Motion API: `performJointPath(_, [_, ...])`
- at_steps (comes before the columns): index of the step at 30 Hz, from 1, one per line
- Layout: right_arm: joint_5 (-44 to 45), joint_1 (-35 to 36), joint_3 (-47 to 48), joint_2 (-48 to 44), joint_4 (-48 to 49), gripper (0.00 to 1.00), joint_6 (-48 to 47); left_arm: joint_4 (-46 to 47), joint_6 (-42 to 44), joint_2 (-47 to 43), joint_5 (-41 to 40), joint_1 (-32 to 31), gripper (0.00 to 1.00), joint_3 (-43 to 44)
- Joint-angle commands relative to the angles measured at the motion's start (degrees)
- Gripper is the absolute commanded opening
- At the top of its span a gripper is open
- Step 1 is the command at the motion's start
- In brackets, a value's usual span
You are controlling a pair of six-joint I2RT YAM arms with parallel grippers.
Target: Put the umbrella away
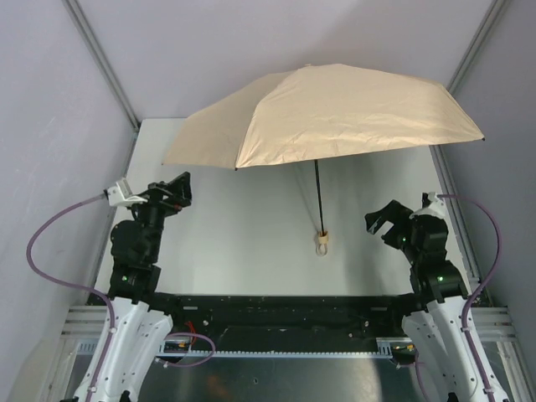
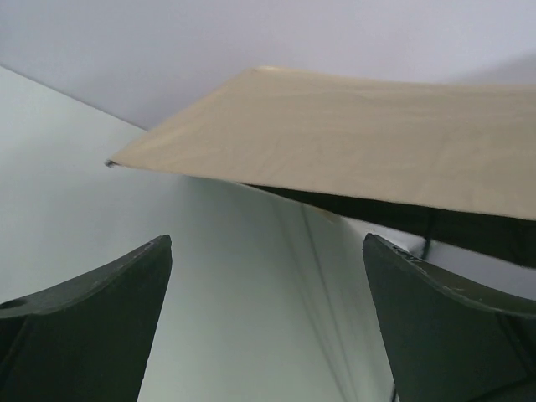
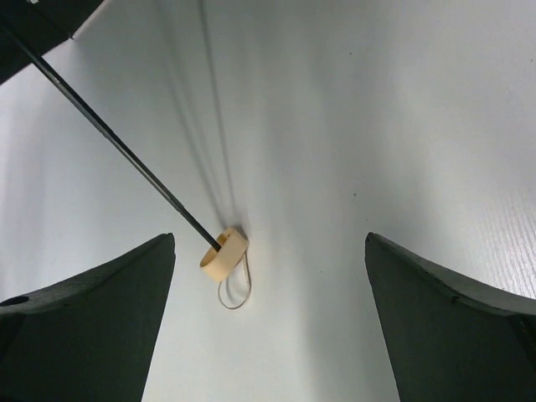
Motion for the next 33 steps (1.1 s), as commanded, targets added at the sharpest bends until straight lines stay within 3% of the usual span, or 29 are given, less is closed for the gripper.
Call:
performJointPath(1, [-3.1, 0.2, 2.2, 0.0, 3.6, 0.99, -3.5, -7.3, -2.8, -0.6, 9.0, -2.1, 0.99, 3.4])
performJointPath(5, [-11.3, 1.1, 2.1, 4.2, 12.8, 0.99, -5.6, -6.8, 0.8, -1.0, 17.8, -3.6, 1.00, 3.6])
performJointPath(10, [-19.2, 7.7, 2.2, 16.1, 33.5, 0.99, -7.4, -6.2, 2.1, -1.7, 26.0, -4.7, 0.99, 2.5])
performJointPath(15, [-18.3, 12.5, 4.7, 29.8, 45.4, 0.99, -9.3, 3.5, -3.5, 0.3, 38.5, -5.3, 0.99, -1.4])
performJointPath(19, [-19.7, 11.2, 8.0, 37.6, 49.9, 0.98, -8.0, 7.6, -5.1, 5.3, 43.8, -11.3, 0.99, -2.2])
performJointPath(24, [-25.5, 11.4, 11.7, 44.7, 58.0, 0.95, -6.5, 8.8, -2.9, 10.9, 38.4, -23.5, 0.99, -1.5])
performJointPath(28, [-20.5, 13.7, 14.5, 49.5, 60.2, 0.92, -7.4, 10.6, -4.0, 15.1, 30.3, -30.7, 0.98, -1.9])
performJointPath(33, [-9.2, 15.6, 18.0, 54.7, 59.5, 0.87, -11.6, 14.1, -7.3, 17.1, 24.4, -32.9, 0.96, -2.4])
